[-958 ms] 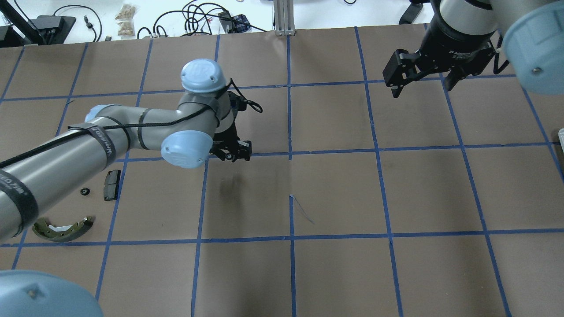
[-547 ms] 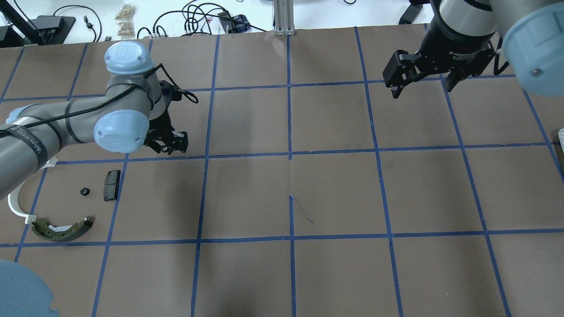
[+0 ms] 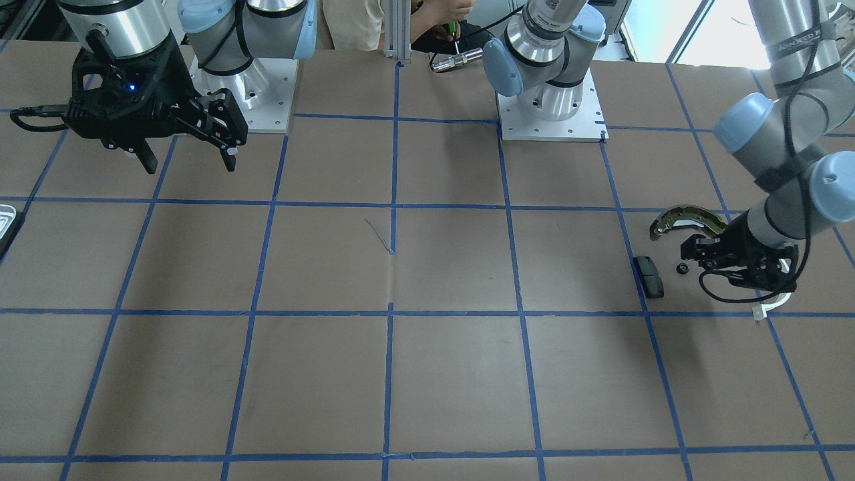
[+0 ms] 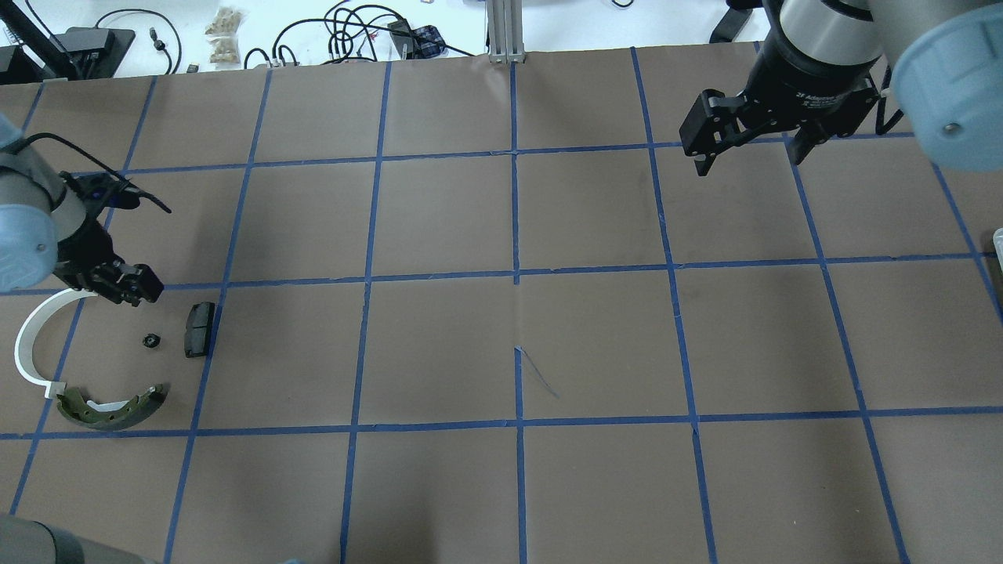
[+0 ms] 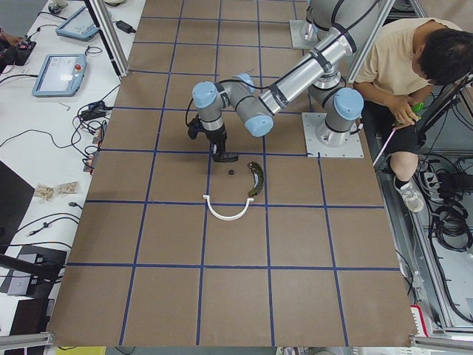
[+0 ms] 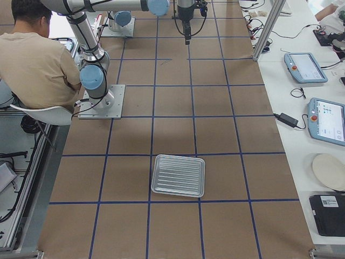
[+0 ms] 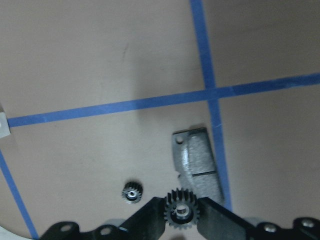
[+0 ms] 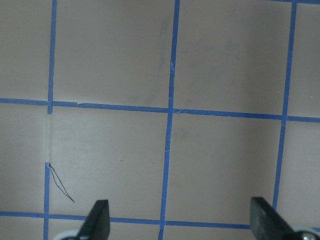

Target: Place bearing gear from tray to pile

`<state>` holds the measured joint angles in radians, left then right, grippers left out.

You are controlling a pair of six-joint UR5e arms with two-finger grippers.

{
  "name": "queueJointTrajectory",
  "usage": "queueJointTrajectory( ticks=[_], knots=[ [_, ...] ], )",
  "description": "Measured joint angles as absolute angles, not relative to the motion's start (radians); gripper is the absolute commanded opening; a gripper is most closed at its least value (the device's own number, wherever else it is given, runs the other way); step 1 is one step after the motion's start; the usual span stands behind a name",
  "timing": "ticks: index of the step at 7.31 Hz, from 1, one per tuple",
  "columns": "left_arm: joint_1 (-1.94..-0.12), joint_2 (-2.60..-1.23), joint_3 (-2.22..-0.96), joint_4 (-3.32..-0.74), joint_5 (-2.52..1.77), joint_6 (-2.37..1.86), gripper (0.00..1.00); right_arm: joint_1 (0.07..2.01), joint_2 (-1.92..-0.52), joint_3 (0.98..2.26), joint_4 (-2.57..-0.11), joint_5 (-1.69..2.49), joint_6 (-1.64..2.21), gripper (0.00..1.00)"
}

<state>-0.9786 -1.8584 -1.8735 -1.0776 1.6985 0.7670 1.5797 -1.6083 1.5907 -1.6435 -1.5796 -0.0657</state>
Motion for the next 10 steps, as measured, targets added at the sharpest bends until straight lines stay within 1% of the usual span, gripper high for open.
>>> queueJointTrajectory(
  ticks=[2, 7, 8, 9, 10],
  knots=[
    [-0.91, -1.882, -1.873, -1.07, 1.659, 0.868, 0.0, 1.58, -1.608, 1.591, -1.643, -1.579, -0.065, 1.0],
    [-0.895, -1.93, -1.882, -1.063, 1.62, 0.907, 0.0, 1.58, -1.606, 1.591, -1.643, -1.578, -0.066, 1.0],
    [-0.892, -1.94, -1.883, -1.057, 1.62, 0.914, 0.03, 1.58, -1.606, 1.59, -1.643, -1.578, -0.066, 1.0],
    [-0.889, -1.947, -1.883, -1.054, 1.621, 0.917, 0.1, 1.58, -1.606, 1.59, -1.643, -1.577, -0.066, 1.0],
    [-0.888, -1.953, -1.884, -1.053, 1.622, 0.919, 0.13, 1.58, -1.605, 1.59, -1.643, -1.577, -0.066, 1.0]
  ],
)
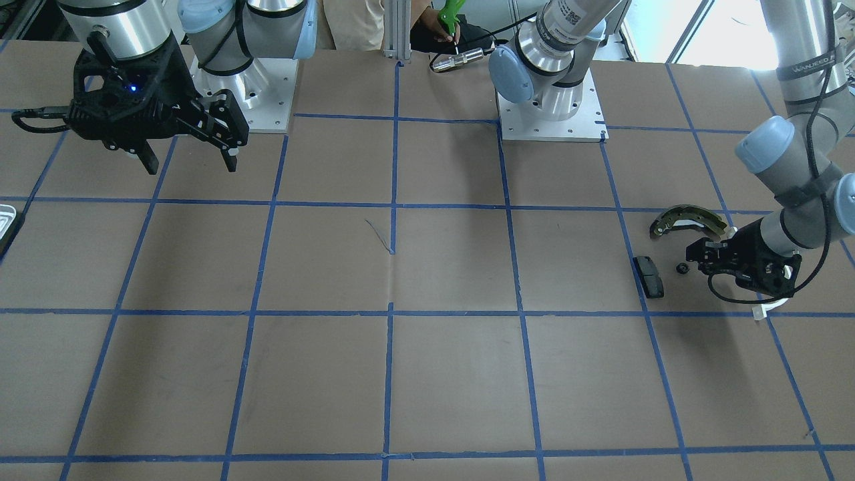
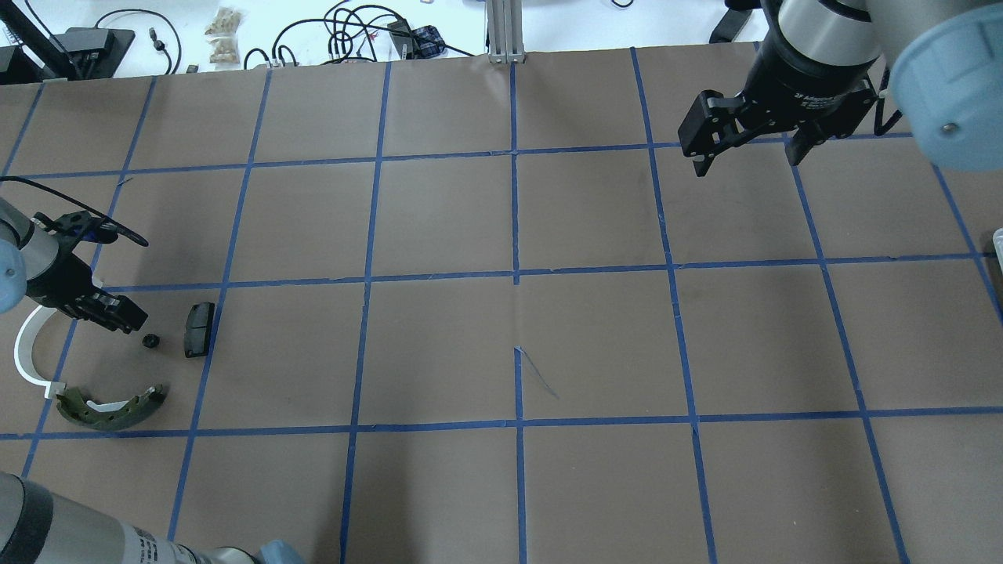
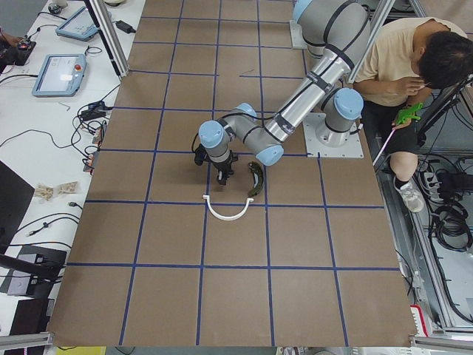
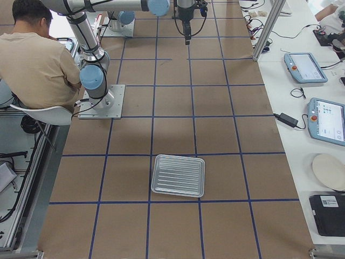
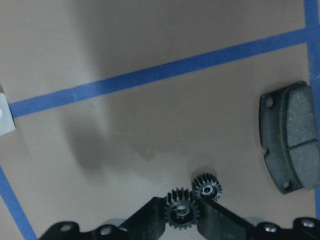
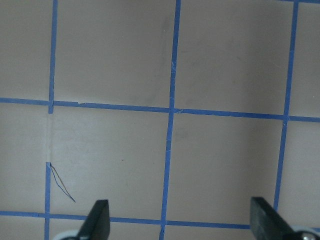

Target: Place bearing gear from tray to pile

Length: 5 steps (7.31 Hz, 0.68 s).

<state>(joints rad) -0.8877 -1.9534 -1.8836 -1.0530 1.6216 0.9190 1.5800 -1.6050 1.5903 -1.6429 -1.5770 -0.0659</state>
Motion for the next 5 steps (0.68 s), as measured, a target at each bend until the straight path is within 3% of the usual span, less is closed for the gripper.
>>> queueJointTrajectory(
  ticks=[2, 3, 4, 5],
  knots=[
    [-0.887, -1.962, -1.89, -1.053, 1.622, 0.921, 0.33, 1.58, -1.604, 1.591, -1.643, -1.577, -0.066, 1.0],
    [-0.886, -1.963, -1.9, -1.052, 1.622, 0.921, 0.59, 1.58, -1.604, 1.591, -1.643, -1.577, -0.066, 1.0],
    [-0.886, -1.963, -1.907, -1.051, 1.622, 0.921, 0.75, 1.58, -1.604, 1.591, -1.643, -1.577, -0.066, 1.0],
    [-0.885, -1.961, -1.91, -1.051, 1.623, 0.921, 0.77, 1.58, -1.604, 1.591, -1.643, -1.577, -0.066, 1.0]
  ],
)
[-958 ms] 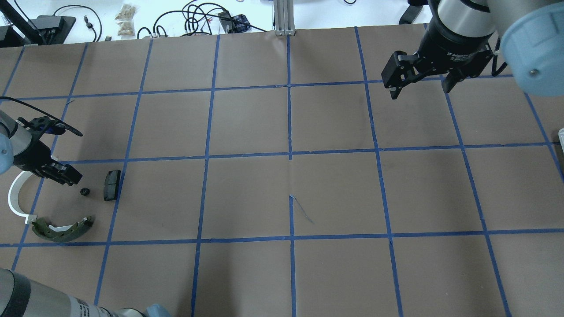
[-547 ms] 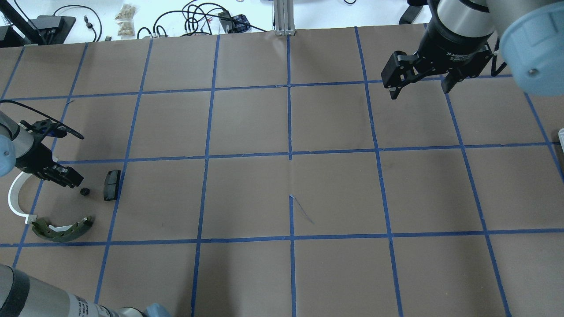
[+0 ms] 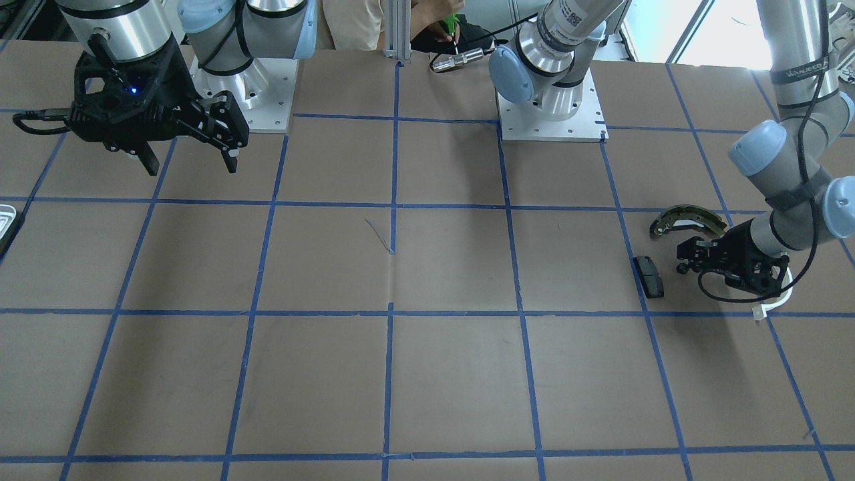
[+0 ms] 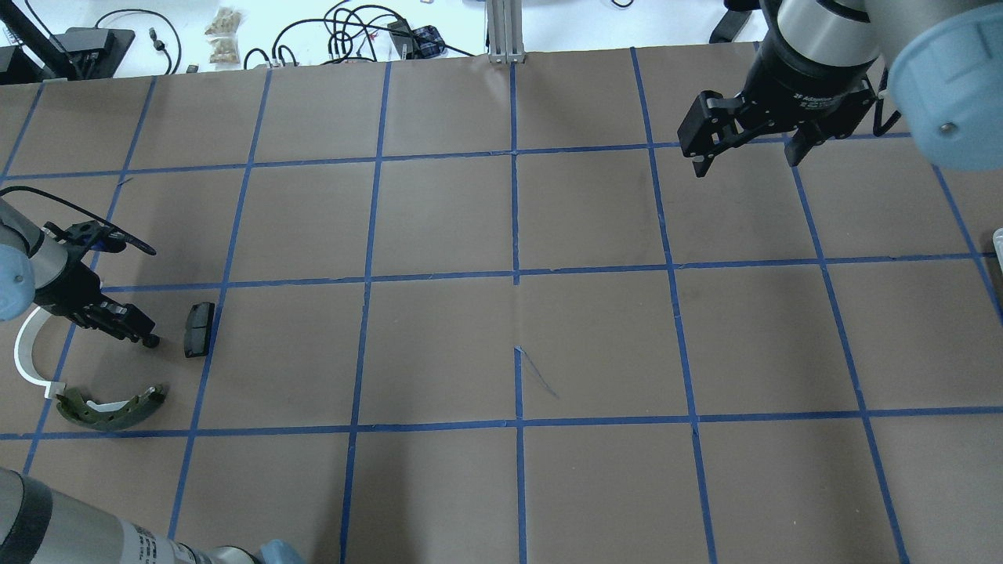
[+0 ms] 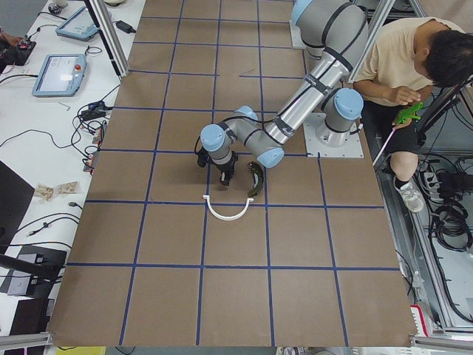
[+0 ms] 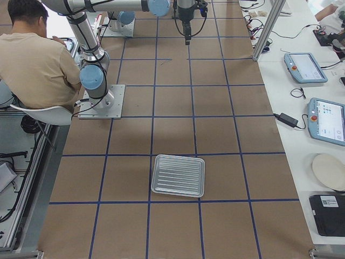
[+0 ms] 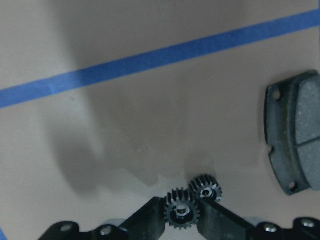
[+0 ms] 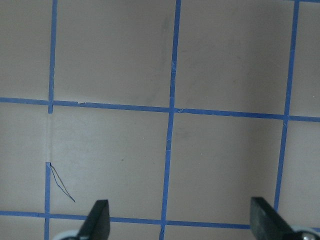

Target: Place bearing gear from tray to pile

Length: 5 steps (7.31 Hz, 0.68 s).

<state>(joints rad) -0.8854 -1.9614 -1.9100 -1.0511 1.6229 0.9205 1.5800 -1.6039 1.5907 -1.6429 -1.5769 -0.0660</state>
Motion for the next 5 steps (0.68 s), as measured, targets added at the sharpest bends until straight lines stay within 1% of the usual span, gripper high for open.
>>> queueJointTrajectory(
  ticks=[2, 4, 5],
  knots=[
    [-0.88, -1.957, -1.91, -1.053, 1.626, 0.92, 0.87, 1.58, -1.604, 1.591, -1.643, -1.578, -0.066, 1.0],
    [-0.875, -1.942, -1.894, -1.069, 1.629, 0.917, 0.92, 1.58, -1.603, 1.591, -1.644, -1.578, -0.066, 1.0],
    [-0.883, -1.934, -1.87, -1.102, 1.629, 0.909, 1.0, 1.58, -1.603, 1.591, -1.644, -1.578, -0.066, 1.0]
  ],
)
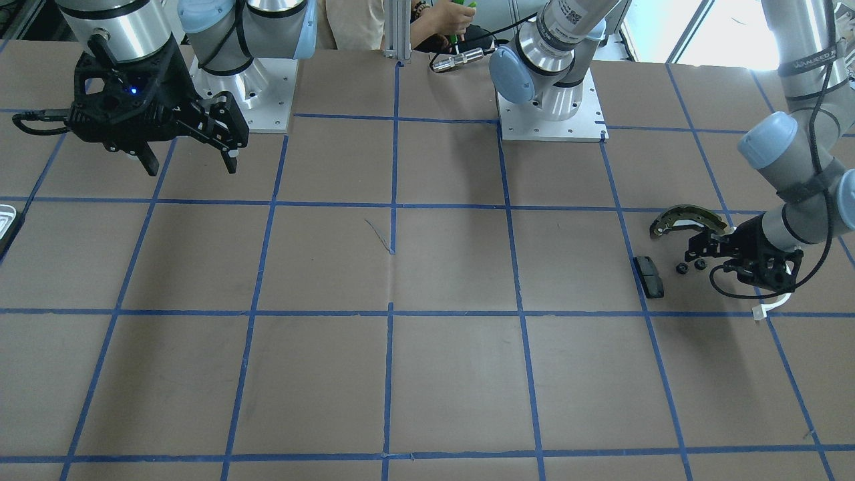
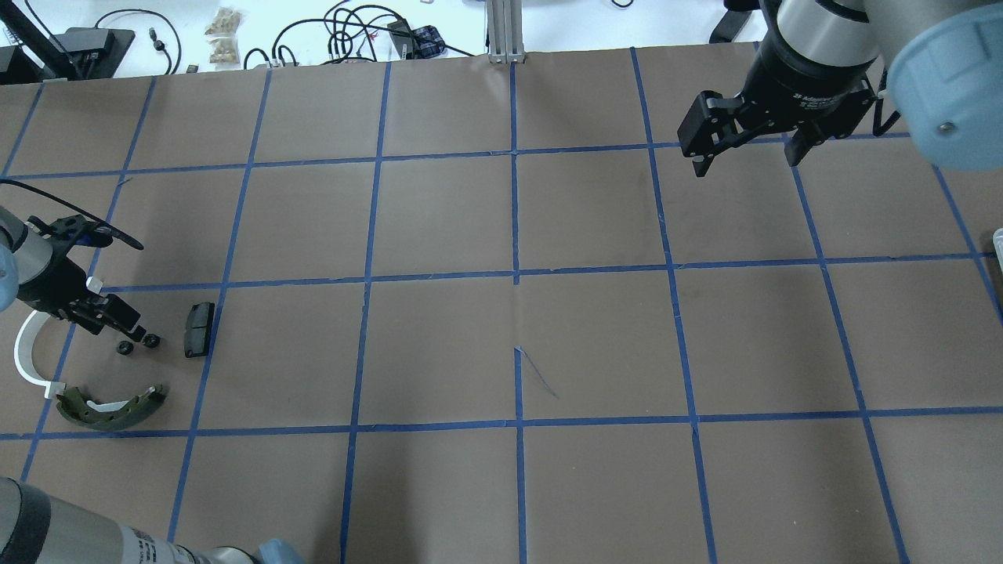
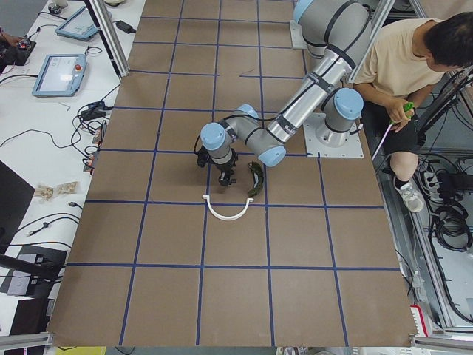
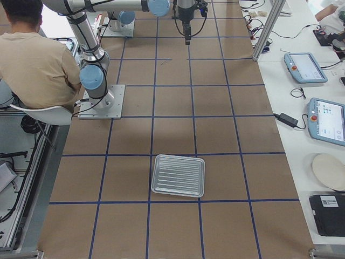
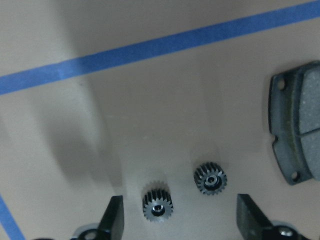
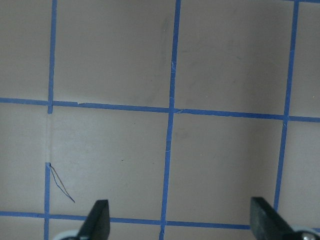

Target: Place bearing gear from tray to pile

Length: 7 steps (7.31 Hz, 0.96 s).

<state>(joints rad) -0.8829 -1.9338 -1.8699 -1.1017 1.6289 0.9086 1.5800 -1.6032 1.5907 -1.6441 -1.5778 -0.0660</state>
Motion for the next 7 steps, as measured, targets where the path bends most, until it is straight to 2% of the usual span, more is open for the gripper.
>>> queueJointTrajectory(
  ticks=[3, 7],
  knots=[
    [-0.973, -1.899, -1.756, -1.265, 1.629, 0.732, 1.0, 1.58, -1.603, 1.591, -1.643, -1.577, -0.066, 1.0],
    [-1.142, -1.775, -1.727, -1.34, 1.619, 0.496, 1.0, 1.58, -1.606, 1.59, -1.644, -1.577, -0.063, 1.0]
  ],
)
